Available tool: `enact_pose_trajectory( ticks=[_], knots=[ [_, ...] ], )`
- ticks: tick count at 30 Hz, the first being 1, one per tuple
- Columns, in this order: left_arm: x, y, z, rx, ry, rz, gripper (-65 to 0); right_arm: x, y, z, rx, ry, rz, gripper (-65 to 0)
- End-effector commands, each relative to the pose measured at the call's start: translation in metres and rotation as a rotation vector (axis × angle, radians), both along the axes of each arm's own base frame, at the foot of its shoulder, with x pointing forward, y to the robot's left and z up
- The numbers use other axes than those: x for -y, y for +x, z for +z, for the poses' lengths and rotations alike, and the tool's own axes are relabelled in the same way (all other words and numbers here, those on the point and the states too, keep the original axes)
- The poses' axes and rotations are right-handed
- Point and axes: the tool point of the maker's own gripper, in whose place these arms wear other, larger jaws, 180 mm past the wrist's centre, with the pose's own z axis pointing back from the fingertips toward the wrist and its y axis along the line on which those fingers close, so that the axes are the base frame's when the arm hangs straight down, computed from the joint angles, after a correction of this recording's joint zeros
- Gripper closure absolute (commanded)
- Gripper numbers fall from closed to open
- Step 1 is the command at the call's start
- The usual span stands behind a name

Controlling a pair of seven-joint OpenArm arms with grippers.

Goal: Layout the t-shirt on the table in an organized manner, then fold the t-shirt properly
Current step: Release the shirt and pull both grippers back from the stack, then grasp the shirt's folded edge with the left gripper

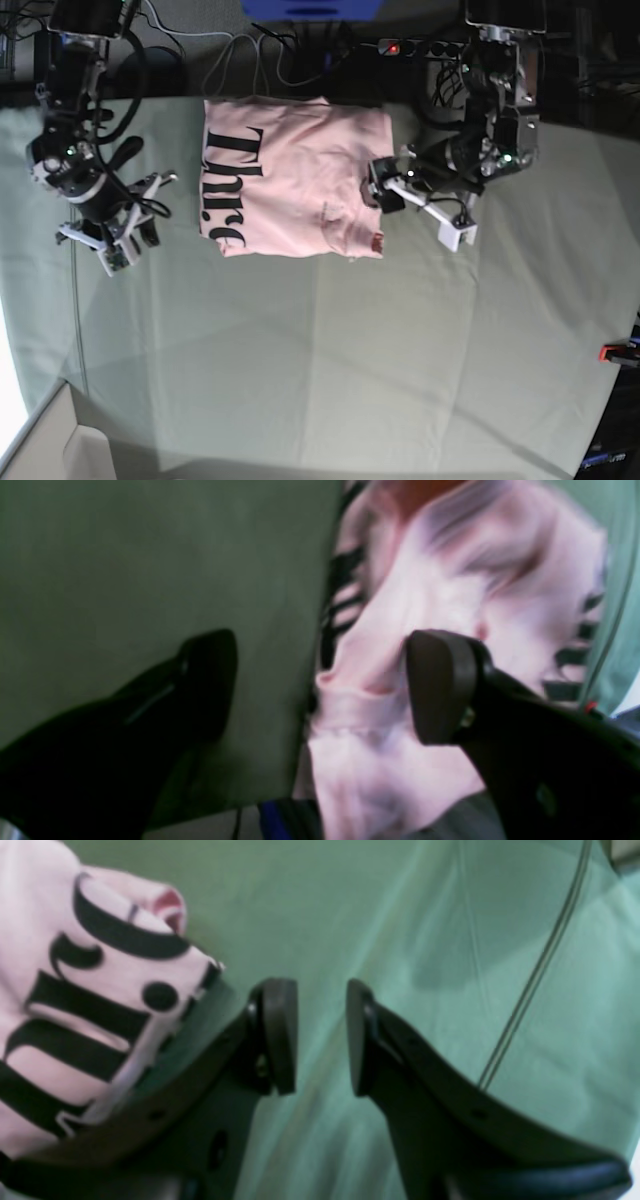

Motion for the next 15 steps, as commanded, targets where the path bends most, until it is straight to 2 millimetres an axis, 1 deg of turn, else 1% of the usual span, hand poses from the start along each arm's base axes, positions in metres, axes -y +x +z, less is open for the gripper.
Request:
enact_pose_trajectory(
  ticks=[1,3,7,9,11,15],
  knots=[
    [0.003,0.006,0.005,0.016,-0.016,0.0,-50.4,-0.001,0.009,0.013,0.048,0.007,0.009,-17.7],
    [0.009,0.003,0.001,0.001,-0.024,-0.01,-50.4,-0.001,0.008,0.013,0.048,0.008,0.008,-17.7],
    [0.036,-0.007,-0.001,-0.007,-0.032,-0.105,-50.4,-0.002,0.008,0.012,0.047,0.01,0.008,-17.7],
    [0.046,-0.013,-0.002,-0.011,-0.032,-0.143,-50.3,-0.002,0.008,0.012,0.047,0.01,0.008,-17.7],
    [0.052,-0.015,-0.002,-0.013,-0.03,-0.165,-50.1,-0.002,0.008,0.012,0.047,0.011,0.008,-17.7],
    [0.052,-0.016,-0.003,-0.014,-0.031,-0.167,-49.9,-0.002,0.005,0.01,0.039,0.011,0.008,-17.7]
  ],
)
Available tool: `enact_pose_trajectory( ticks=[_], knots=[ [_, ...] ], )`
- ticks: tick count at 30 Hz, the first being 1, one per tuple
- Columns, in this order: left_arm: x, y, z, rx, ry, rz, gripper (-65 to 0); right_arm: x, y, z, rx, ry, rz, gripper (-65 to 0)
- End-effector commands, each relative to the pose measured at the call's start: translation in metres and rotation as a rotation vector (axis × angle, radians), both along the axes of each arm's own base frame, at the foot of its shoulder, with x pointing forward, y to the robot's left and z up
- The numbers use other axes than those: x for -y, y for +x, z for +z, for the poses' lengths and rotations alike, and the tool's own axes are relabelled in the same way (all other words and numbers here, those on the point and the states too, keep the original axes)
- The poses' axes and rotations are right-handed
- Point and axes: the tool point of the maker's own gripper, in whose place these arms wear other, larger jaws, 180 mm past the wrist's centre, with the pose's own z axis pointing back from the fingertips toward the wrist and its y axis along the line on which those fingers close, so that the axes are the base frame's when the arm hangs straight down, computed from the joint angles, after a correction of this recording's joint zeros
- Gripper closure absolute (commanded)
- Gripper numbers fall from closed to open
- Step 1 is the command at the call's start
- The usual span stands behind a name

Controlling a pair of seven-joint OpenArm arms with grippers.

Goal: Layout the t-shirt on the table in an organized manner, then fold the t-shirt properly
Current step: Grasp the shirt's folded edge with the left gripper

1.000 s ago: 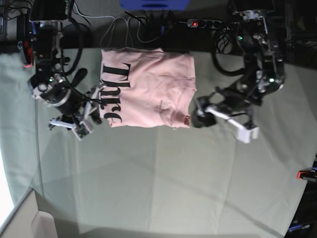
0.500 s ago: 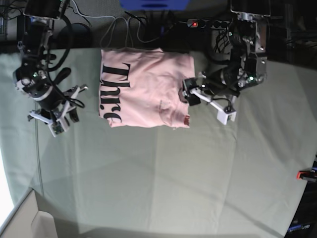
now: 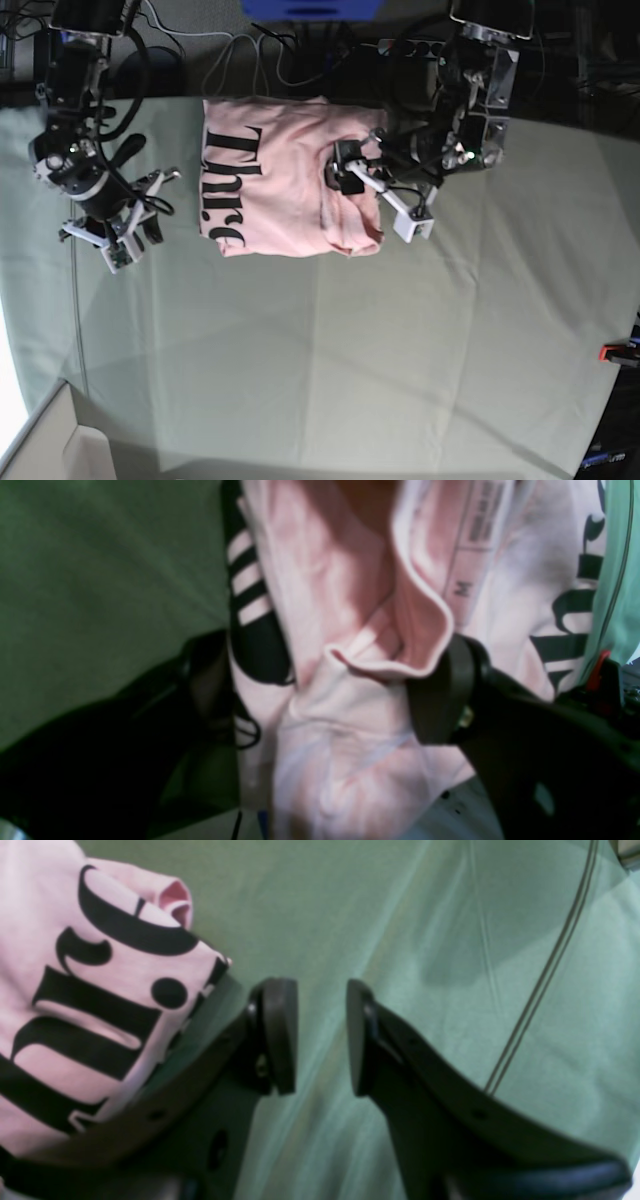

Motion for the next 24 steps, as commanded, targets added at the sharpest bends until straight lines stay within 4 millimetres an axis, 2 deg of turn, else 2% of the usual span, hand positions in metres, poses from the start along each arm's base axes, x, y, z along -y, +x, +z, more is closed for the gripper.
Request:
enact_pose_trajectory(
  ticks=[1,3,9,11,14,17,18,22,24],
  knots=[
    [0.005,-0.004,0.001,-0.017,-0.015,-0.017,-49.8,0.0,0.005,0.01,0.041,0.006,0.008,-17.7],
    [0.005,-0.005,0.0,-0.02,-0.015,-0.016,-48.2,0.0,0.004,0.011,0.041,0.005,0.008,-17.7],
    [0.008,-0.01,-0.01,-0.06,-0.027,-0.008,-23.8,0.001,0.004,0.011,0.042,0.005,0.006,-17.7],
    [0.008,-0.01,-0.009,-0.059,-0.028,-0.008,-21.3,0.002,0.005,0.011,0.043,0.003,0.005,-17.7],
    [0.008,-0.011,-0.009,-0.059,-0.026,-0.008,-16.0,0.015,0.003,0.013,0.047,-0.005,-0.031,-17.7],
    [0.005,-0.009,-0.009,-0.054,-0.019,-0.01,-2.2,0.024,0.002,0.014,0.05,-0.008,-0.058,-17.7],
    [0.003,-0.009,-0.011,-0.057,-0.009,-0.012,0.0,0.028,0.001,0.015,0.052,-0.011,-0.068,-17.7],
    [0.003,0.008,-0.003,-0.022,-0.007,-0.014,0.0,0.052,-0.002,0.02,0.062,-0.028,-0.133,-17.7],
    [0.003,0.017,0.003,0.001,-0.006,-0.014,0.0,0.068,-0.003,0.03,0.09,-0.045,-0.175,-17.7]
  ],
)
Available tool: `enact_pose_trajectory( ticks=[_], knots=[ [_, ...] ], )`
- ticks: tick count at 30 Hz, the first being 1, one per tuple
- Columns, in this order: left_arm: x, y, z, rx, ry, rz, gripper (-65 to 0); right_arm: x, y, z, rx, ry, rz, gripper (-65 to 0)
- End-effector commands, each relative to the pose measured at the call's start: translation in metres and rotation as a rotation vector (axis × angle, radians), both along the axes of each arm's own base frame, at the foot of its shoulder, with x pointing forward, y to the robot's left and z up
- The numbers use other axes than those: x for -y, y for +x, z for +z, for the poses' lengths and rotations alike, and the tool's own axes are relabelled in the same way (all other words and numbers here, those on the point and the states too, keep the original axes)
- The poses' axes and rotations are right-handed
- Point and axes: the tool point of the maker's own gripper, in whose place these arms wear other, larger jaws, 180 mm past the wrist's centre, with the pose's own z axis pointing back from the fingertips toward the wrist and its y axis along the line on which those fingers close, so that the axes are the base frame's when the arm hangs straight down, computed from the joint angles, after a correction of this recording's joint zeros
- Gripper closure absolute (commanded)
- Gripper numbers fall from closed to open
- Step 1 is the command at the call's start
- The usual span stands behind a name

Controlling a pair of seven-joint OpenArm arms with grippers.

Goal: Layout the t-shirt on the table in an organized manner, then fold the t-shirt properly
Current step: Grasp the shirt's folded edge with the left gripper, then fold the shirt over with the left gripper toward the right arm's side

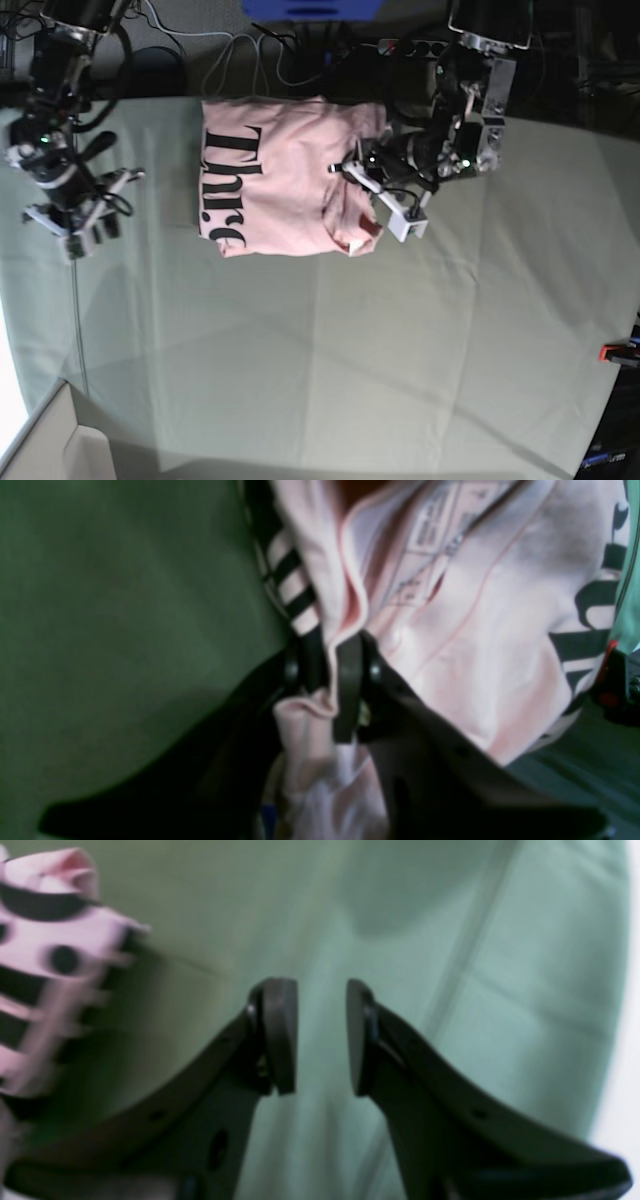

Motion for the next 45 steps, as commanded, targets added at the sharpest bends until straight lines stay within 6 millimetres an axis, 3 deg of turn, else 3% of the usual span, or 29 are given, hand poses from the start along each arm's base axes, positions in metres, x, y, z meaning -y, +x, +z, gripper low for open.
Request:
enact_pose_trajectory(
  ticks=[1,5,9,14,17,20,23,29,36,45],
  knots=[
    [0.001,0.022,0.015,0.062,-0.008,0.001,0.0,0.01,0.01,0.023,0.077,-0.019,-0.007,-17.7],
    [0.005,0.055,0.035,0.155,0.048,-0.109,0.0,0.04,0.003,0.043,0.122,-0.061,-0.086,-17.7],
    [0.024,0.082,0.047,0.224,0.135,-0.291,0.0,0.069,-0.009,0.055,0.145,-0.093,-0.173,-17.7],
    [0.041,0.106,0.038,0.274,0.354,-0.537,0.0,0.102,-0.028,0.062,0.153,-0.119,-0.275,-17.7],
    [0.078,0.119,0.045,0.442,0.451,-0.693,0.0,0.118,-0.04,0.066,0.157,-0.131,-0.331,-17.7],
    [0.103,0.119,0.049,0.612,0.509,-0.821,0.0,0.134,-0.06,0.065,0.14,-0.147,-0.386,-17.7],
    [0.141,0.118,0.066,0.794,0.517,-0.904,0.0,0.14,-0.072,0.062,0.119,-0.159,-0.404,-17.7],
    [0.169,0.128,0.072,0.932,0.645,-0.979,0.0,0.156,-0.103,0.059,0.079,-0.183,-0.462,-17.7],
    [0.176,0.135,0.06,0.948,0.778,-1.044,0.0,0.155,-0.117,0.051,0.072,-0.158,-0.517,-17.7],
    [0.173,0.145,0.07,1.051,0.936,-1.104,-0.1,0.151,-0.116,0.049,0.07,-0.149,-0.512,-17.7]
  ],
)
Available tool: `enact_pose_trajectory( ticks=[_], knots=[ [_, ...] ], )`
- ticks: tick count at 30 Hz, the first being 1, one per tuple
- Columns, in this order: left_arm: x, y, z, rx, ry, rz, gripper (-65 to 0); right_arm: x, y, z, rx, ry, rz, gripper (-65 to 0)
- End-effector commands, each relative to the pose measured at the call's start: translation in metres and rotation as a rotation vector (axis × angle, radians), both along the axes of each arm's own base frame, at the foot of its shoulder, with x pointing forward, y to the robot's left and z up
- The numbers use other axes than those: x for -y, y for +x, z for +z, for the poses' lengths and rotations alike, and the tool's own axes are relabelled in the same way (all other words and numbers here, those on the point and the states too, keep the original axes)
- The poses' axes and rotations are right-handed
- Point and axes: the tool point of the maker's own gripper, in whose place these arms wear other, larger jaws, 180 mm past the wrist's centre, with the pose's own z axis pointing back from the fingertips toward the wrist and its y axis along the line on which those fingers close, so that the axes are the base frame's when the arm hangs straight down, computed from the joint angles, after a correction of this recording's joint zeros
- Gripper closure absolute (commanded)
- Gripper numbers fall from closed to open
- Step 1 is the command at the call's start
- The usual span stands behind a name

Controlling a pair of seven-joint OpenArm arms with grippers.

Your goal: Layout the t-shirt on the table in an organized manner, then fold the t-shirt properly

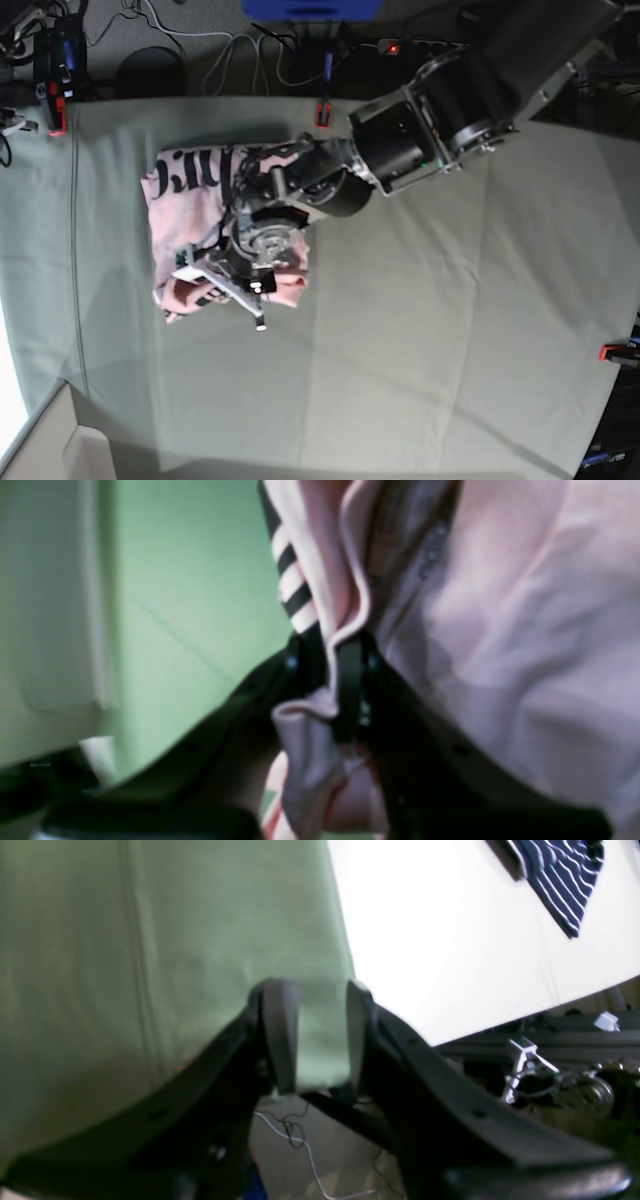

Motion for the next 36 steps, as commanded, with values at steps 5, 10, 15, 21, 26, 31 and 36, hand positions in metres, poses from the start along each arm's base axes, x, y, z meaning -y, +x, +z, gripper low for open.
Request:
enact_pose_trajectory(
  ticks=[5,10,15,21,26,31,36],
  knots=[
    [0.012,0.007,0.019,0.104,0.007,-0.039,-6.8,0.005,0.007,0.015,0.04,-0.034,0.013,-17.7],
    [0.01,0.0,0.012,0.084,0.004,-0.032,-29.3,0.005,0.007,0.015,0.041,-0.034,0.013,-17.7],
    [0.019,0.002,0.027,0.11,-0.032,-0.045,-42.3,0.005,0.006,0.015,0.038,-0.034,0.013,-17.7],
    [0.016,0.029,0.109,0.215,-0.26,0.035,-43.3,0.007,0.005,0.016,0.039,-0.037,0.007,-17.7],
    [-0.037,0.055,0.181,0.315,-0.476,0.21,-43.2,0.007,0.004,0.016,0.038,-0.038,0.006,-17.7],
    [-0.159,0.064,0.198,0.376,-0.609,0.54,-42.9,0.0,-0.005,0.006,0.019,-0.013,-0.003,-16.5],
    [-0.294,0.022,0.169,0.406,-0.603,0.906,-28.0,-0.016,-0.018,-0.011,0.003,0.04,-0.029,-3.3]
  ],
)
